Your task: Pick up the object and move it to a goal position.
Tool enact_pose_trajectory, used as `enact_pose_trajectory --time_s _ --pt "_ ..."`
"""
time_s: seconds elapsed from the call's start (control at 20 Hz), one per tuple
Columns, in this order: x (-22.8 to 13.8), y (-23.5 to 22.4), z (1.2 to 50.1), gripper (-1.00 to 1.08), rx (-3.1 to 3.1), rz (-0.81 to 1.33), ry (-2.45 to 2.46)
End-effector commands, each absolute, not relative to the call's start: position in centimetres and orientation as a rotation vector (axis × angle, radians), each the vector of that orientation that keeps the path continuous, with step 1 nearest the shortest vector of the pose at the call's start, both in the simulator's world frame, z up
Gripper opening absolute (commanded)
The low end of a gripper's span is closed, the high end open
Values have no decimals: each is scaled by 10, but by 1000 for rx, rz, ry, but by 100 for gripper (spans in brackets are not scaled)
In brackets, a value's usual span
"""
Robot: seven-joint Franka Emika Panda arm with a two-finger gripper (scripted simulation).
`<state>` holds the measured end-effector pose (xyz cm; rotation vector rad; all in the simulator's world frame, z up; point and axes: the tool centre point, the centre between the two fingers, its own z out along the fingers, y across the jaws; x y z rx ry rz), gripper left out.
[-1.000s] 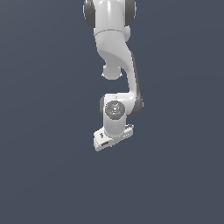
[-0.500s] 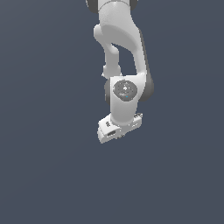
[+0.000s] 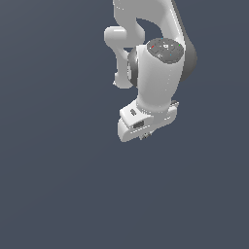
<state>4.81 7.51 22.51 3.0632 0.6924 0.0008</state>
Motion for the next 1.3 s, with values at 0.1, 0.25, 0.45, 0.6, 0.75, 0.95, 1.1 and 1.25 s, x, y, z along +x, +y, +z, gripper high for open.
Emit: enact_pose_trajectory --time_s 0.1,0.25,0.45,0.6,0.75,0.95,1.1,1.25 --pt "46 92 276 -100 3064 0 692" --pt "45 102 306 -100 3064 0 692" --pt "45 112 337 -100 3065 0 691" --pt "46 118 354 -100 3065 0 691" --pt "46 122 366 -100 3065 0 691" --pt "47 124 375 -100 3065 0 690" --pt "47 125 376 -100 3065 0 690" --pt "48 124 374 -100 3065 0 690"
